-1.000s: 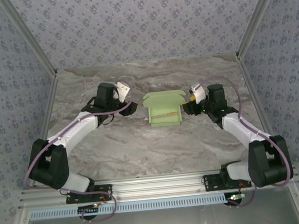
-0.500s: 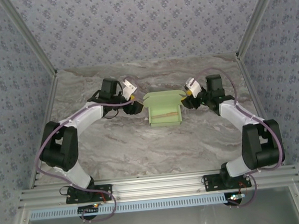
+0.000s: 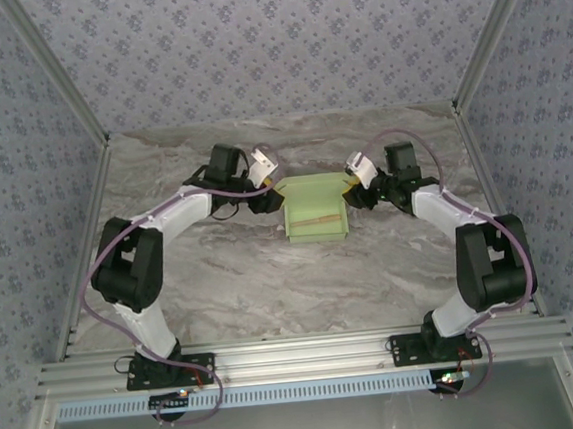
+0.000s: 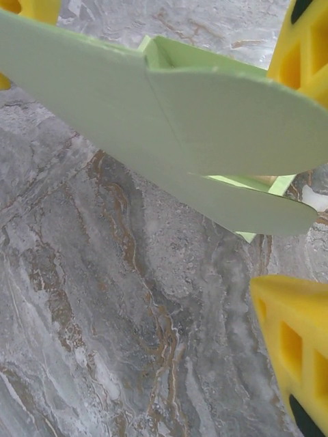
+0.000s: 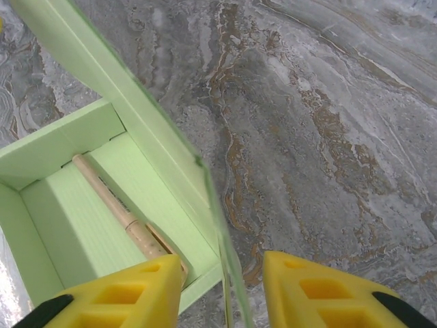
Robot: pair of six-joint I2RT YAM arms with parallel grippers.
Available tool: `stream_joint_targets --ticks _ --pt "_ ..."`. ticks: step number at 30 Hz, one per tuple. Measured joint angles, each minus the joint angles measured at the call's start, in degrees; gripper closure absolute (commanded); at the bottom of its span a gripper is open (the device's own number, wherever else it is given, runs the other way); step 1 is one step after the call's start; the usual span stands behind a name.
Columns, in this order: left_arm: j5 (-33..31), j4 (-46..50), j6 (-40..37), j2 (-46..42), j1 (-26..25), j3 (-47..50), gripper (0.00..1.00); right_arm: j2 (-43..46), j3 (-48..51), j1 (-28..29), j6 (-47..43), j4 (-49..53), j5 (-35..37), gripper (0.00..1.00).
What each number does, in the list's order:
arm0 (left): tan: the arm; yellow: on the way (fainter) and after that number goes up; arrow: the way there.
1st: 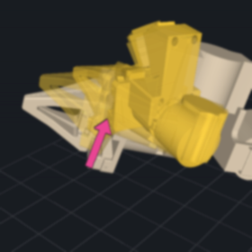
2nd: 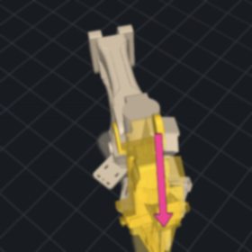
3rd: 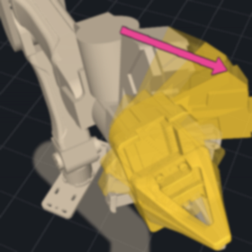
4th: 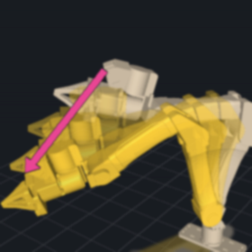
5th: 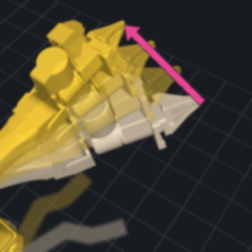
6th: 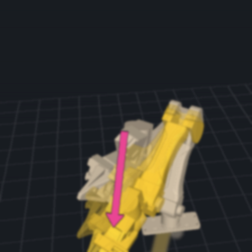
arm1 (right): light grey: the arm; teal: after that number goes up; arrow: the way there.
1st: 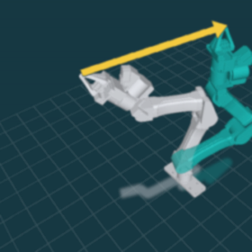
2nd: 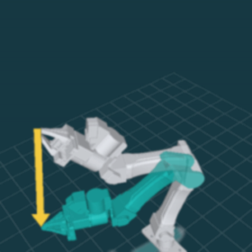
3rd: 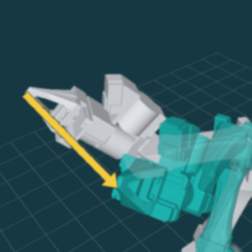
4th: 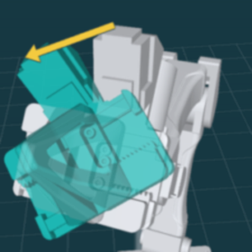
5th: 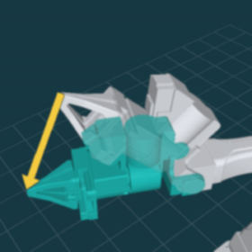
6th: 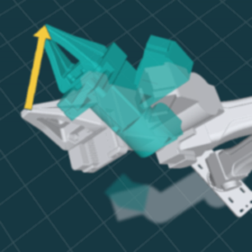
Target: Fold the paper box
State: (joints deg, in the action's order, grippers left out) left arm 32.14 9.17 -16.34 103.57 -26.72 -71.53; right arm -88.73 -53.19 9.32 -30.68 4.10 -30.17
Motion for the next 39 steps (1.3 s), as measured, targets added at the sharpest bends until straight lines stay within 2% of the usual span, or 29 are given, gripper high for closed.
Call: stream_joint_targets --ticks 2,10,19,31,35,39 --pt "0.1 -0.2 0.1 0.5 -0.1 0.0 0.60 -0.3 0.0 0.0 0.0 0.0 0.3 0.67" --pt "0.2 -0.6 0.8 2.3 -0.3 -0.1 0.69 -0.9 0.0 0.4 0.2 -1.3 0.9 0.72" --pt "0.3 -2.2 1.6 2.5 -0.4 -0.5 0.69 -1.1 0.0 1.0 0.7 -1.5 1.9 0.75" --pt "1.0 -3.9 3.5 2.5 -0.4 -0.8 0.84 -1.4 -0.4 1.5 2.2 -1.3 3.4 0.82" --pt "-0.2 -6.4 5.3 2.5 -0.8 -0.3 0.91 -1.4 -0.7 2.0 4.7 -1.4 4.9 0.87" --pt "-3.2 -9.5 7.5 2.5 -1.8 0.8 0.94 -1.3 -0.7 3.3 8.0 -2.3 8.9 0.91"
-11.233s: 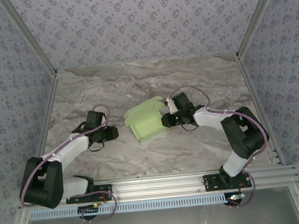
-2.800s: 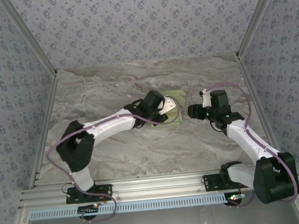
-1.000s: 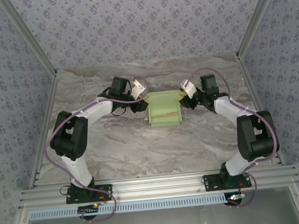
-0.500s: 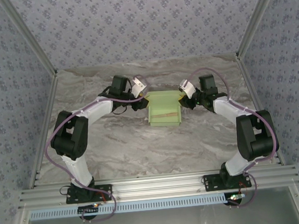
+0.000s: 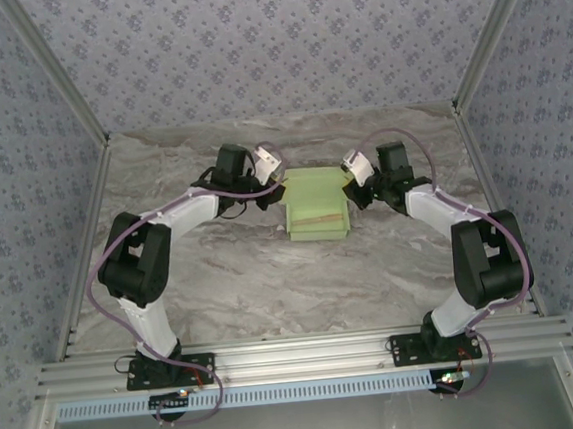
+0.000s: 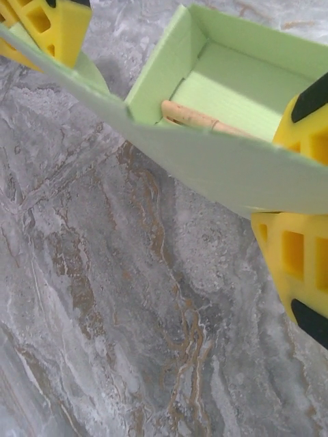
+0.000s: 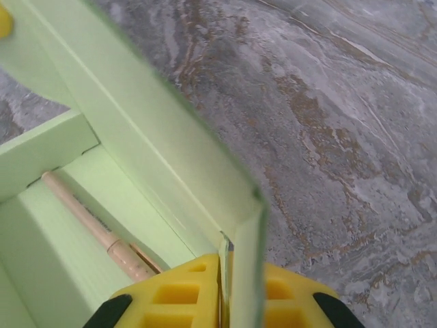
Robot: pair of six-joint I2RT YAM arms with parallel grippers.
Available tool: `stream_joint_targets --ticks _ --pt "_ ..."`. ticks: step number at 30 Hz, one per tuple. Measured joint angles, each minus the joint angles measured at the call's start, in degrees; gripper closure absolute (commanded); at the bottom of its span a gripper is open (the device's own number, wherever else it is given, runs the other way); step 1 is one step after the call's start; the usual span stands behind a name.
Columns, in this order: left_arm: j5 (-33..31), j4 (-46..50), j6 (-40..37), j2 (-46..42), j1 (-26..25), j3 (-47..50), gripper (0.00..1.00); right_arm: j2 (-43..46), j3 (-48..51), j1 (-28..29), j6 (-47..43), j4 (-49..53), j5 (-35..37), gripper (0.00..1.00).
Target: Fold the paper box
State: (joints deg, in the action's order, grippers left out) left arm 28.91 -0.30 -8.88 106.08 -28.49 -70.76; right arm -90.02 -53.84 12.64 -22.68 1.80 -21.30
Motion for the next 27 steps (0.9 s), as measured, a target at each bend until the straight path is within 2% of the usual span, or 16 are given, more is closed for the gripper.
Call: stream_joint_targets --ticks 16,27 --pt "-19.6 -4.4 10.6 -2.7 -6.0 3.8 0.94 1.7 1.2 11.0 18.4 -2.1 26.4 0.92" --pt "-32.1 -4.3 20.6 -4.7 -10.4 4.5 0.95 1.7 1.1 15.5 27.1 -3.8 37.5 0.93"
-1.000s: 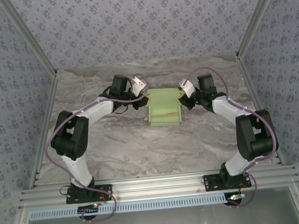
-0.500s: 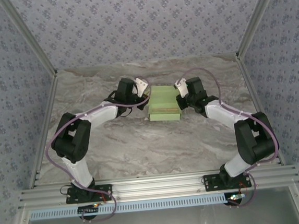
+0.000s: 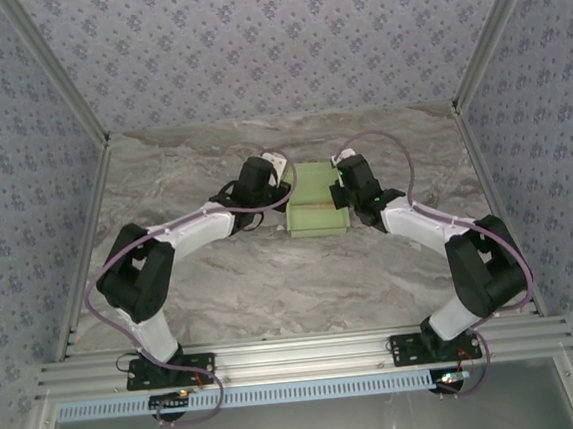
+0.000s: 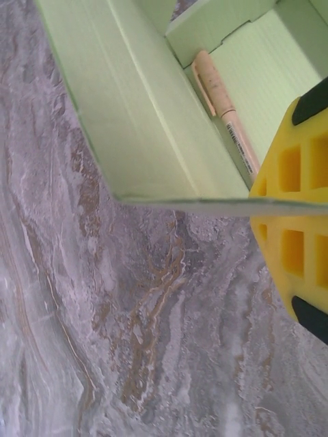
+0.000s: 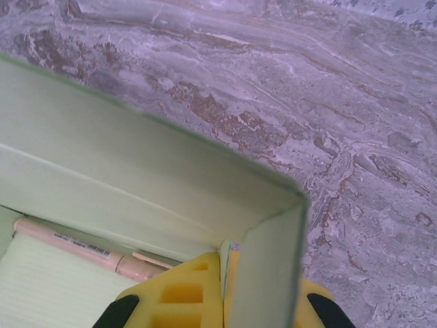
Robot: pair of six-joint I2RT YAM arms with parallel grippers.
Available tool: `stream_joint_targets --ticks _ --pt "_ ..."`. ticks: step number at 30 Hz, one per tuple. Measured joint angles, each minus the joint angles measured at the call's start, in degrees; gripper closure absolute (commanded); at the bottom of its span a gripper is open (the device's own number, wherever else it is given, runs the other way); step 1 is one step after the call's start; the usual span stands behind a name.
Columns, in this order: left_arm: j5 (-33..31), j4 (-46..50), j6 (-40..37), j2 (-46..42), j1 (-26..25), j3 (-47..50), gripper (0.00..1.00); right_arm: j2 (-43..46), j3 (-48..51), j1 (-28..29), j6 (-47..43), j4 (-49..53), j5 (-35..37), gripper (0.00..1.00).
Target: Fold the paper box
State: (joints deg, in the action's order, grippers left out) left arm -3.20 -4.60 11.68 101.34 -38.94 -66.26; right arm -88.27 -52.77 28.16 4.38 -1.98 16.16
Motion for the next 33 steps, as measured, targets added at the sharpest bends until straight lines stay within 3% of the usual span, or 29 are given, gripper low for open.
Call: stream_joint_targets --ticks 14,25,33 --pt "-16.7 -4.1 10.6 0.0 -5.5 1.9 0.96 -2.4 0.0 2.9 8.0 -6.1 8.4 0.95" --pt "-27.1 -11.7 13.6 0.0 -8.1 5.5 0.98 -4.4 1.5 3.8 9.8 -14.2 9.4 0.96" --pt "-31.4 -15.7 14.7 1.0 -9.2 7.5 0.98 -5.1 3.1 3.9 9.7 -18.1 8.9 0.97"
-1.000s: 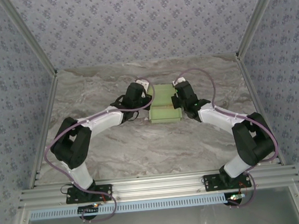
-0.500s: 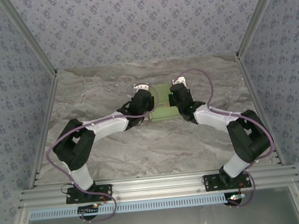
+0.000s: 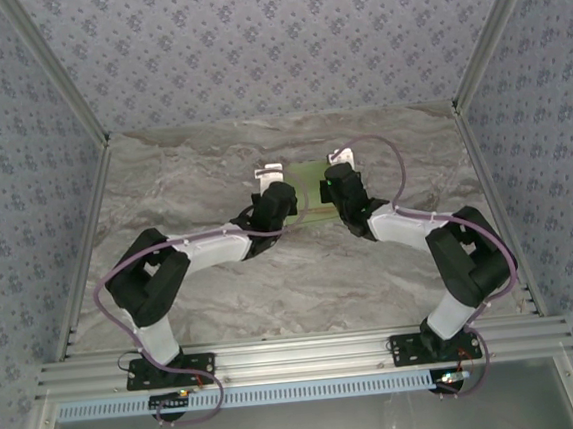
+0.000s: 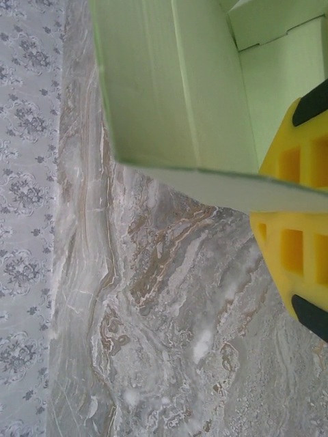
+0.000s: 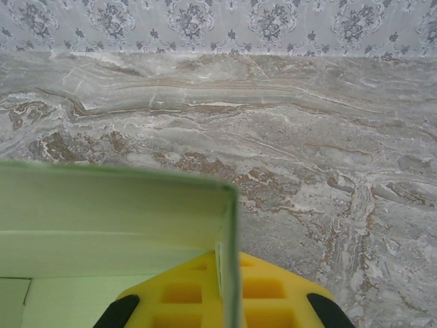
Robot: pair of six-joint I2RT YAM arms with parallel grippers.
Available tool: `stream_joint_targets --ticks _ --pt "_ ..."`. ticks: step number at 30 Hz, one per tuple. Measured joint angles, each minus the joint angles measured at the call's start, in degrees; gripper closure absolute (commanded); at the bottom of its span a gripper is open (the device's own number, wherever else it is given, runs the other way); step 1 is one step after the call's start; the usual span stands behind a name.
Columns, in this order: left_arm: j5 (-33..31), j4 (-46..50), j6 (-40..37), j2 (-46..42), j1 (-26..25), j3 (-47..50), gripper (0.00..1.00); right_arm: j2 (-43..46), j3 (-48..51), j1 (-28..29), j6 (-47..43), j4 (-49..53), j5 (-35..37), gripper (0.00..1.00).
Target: Fold the paper box
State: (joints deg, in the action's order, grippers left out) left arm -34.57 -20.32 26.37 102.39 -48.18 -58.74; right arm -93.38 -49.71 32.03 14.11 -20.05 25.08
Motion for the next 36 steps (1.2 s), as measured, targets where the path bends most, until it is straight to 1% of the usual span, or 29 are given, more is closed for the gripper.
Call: stream_joint_targets --ticks 10,18,29,36 --pt "-4.4 -2.6 2.6 2.4 -1.7 0.9 0.98 -0.1 3.4 0.1 0.1 -3.9 -0.5 0.97" --pt "-8.6 -4.6 4.8 3.8 -3.4 1.6 0.99 -0.1 4.5 0.9 1.6 -4.2 0.3 0.97" --pt "-10.0 -6.9 5.7 3.9 -3.7 3.1 0.99 -0.1 4.7 1.7 2.7 -4.2 1.1 0.96" --pt "-10.1 -9.1 5.7 3.9 -4.0 4.4 0.99 0.6 6.6 2.0 3.1 -5.6 1.1 0.96"
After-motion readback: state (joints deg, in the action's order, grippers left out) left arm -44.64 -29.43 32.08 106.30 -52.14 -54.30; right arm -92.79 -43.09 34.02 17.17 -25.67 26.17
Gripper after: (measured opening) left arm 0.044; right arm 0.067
